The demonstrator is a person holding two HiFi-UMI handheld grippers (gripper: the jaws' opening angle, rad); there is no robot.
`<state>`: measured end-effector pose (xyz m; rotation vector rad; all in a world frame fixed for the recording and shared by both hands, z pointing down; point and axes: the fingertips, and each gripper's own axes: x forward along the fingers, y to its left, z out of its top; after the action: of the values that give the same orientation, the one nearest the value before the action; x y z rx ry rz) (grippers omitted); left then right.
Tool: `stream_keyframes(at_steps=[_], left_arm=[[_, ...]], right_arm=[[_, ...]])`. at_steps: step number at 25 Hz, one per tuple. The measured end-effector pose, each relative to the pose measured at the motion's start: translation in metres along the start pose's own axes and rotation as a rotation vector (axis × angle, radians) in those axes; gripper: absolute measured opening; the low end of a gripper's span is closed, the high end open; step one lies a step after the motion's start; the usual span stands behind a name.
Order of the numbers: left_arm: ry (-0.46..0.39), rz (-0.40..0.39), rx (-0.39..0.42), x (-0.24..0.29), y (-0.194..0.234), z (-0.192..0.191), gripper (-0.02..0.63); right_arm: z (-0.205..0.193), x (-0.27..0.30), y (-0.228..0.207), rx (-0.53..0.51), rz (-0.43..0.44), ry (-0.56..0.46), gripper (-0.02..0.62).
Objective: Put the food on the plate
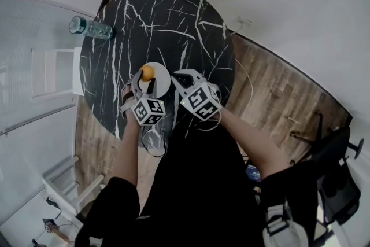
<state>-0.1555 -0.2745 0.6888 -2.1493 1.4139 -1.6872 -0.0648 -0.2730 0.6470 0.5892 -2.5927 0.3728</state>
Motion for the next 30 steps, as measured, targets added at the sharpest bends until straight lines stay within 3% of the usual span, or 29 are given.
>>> stream_keyframes(at_steps=[5, 15, 23, 30], left_arm=[[-0.009, 0.011, 0.040, 0.001, -0.003, 0.003, 0.242], [-0.037, -0.029, -0.033, -0.006, -0.015, 0.011, 0.242], [-0.059, -0.094, -0.149, -0.014, -0.024, 0.013, 0.242], [-0.074, -0.187, -0.396, -0.021, -0.034, 0.014, 0.241]], right_arm=[[-0.003, -0.001, -0.002, 0.003, -0.001, 0.005, -0.003], [-0.009, -0.003, -0.001, 0.015, -0.004, 0.019, -0.003], [-0.011, -0.004, 0.001, 0.015, -0.004, 0.024, -0.003], [-0.011, -0.012, 0.003, 0.020, -0.015, 0.028, -0.003]])
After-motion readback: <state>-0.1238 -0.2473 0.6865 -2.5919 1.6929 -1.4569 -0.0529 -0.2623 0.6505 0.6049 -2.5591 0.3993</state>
